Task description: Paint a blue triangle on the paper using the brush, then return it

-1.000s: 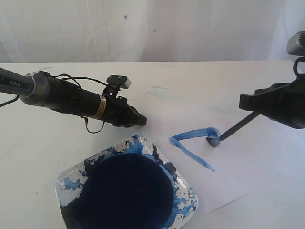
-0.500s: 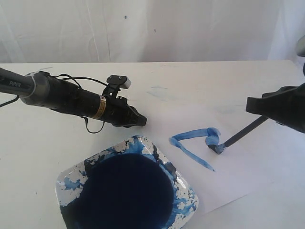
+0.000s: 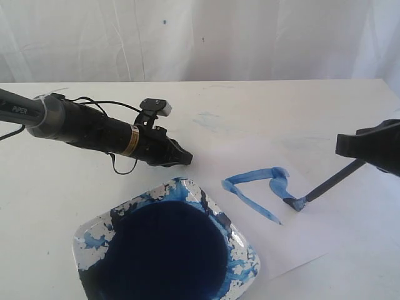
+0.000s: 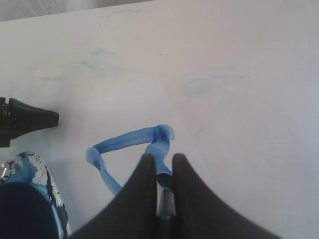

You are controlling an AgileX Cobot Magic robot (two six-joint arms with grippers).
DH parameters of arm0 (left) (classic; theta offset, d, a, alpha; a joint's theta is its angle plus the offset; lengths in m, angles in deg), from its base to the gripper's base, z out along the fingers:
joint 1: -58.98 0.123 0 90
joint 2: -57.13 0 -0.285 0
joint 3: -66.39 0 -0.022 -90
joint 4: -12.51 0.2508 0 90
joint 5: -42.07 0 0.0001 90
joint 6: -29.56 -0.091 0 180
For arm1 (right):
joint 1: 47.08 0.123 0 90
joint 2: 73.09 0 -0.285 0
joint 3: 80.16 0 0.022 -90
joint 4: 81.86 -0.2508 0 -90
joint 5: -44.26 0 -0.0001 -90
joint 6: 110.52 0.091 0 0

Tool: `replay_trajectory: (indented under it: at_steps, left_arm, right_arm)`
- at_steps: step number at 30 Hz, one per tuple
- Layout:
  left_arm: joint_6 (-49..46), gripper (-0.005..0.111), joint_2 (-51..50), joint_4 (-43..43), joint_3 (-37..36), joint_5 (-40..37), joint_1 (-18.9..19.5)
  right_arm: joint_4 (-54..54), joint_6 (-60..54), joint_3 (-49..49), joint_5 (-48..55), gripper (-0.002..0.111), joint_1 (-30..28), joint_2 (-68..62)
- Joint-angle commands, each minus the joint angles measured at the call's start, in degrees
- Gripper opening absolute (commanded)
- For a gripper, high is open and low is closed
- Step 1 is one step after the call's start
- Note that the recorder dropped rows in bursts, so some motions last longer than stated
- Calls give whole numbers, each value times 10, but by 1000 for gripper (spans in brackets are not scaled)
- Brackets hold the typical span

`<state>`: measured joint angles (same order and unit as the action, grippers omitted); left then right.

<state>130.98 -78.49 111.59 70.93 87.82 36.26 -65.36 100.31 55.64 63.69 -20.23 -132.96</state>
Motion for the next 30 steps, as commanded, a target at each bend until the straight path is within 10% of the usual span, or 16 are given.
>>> replay_trajectory:
  at_steps: [1,30]
  left_arm:
    - [1,0,3,9,3,-9,-4]
    - [1,0,3,9,3,-9,-4]
  right_arm:
    - [-27,-10,-4,36,0,16,0]
    - [-58,-68,41,82,0,24,66]
